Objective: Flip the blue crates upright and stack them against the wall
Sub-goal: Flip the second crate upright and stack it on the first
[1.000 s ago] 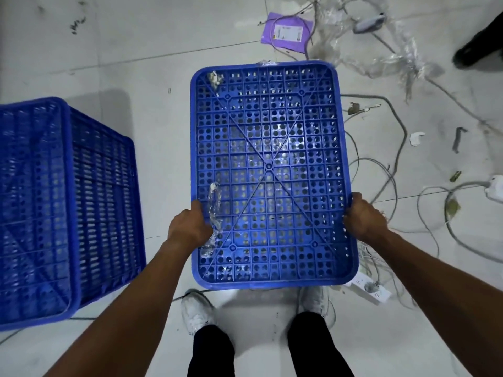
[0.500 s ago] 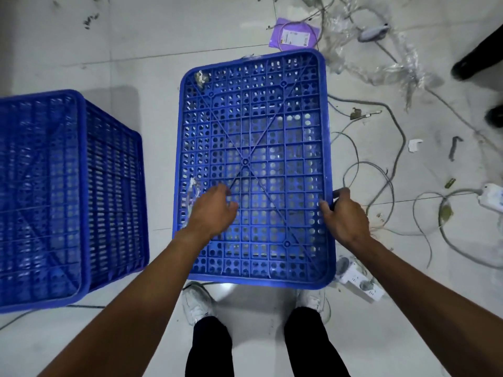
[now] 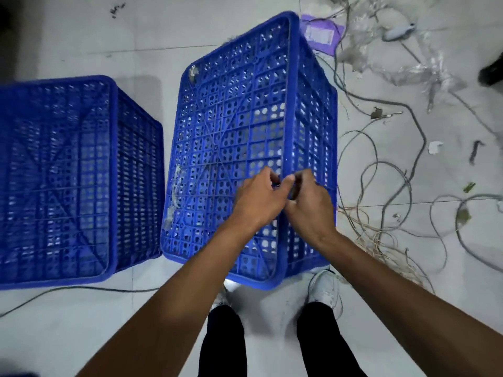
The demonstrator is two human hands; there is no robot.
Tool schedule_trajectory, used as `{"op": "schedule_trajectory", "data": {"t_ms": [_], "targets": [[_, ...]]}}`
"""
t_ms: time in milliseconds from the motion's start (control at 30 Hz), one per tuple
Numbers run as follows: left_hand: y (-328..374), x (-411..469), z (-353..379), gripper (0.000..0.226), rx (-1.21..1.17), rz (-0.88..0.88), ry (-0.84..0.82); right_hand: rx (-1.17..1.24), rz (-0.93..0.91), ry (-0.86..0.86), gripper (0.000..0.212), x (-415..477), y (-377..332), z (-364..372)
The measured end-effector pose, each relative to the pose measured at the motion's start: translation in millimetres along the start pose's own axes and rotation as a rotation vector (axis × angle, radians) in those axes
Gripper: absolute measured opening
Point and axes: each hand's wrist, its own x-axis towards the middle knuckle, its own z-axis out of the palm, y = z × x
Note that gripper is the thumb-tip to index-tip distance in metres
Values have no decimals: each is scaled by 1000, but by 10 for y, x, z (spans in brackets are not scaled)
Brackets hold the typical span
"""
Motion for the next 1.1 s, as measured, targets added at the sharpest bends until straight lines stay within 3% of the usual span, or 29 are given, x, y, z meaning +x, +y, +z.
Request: {"op": "schedule_trajectory", "data": {"t_ms": [200, 400, 533, 733, 833, 933, 1100], "targets": [[-257, 15, -397, 42, 98, -61, 168, 95, -179, -152, 46, 7, -328, 193], [-515, -51, -657, 40, 286, 11, 235, 147, -188, -229, 43, 27, -383, 279], [-708, -141, -746, 34, 316, 28, 352, 211, 42, -201, 43, 119, -183, 357], [-1084, -103, -954, 41, 337, -19, 506, 49, 381, -60, 53, 122, 600, 443], [-1271, -74, -1089, 44, 358, -78, 512, 28, 469, -158, 63, -11, 775, 564], [-1455, -64, -1178, 44, 361, -108, 527, 203, 524, -293, 52, -114, 736, 686], [-1744, -33, -1212, 44, 259, -132, 548, 505, 650, -251, 51, -91, 601, 787]]}}
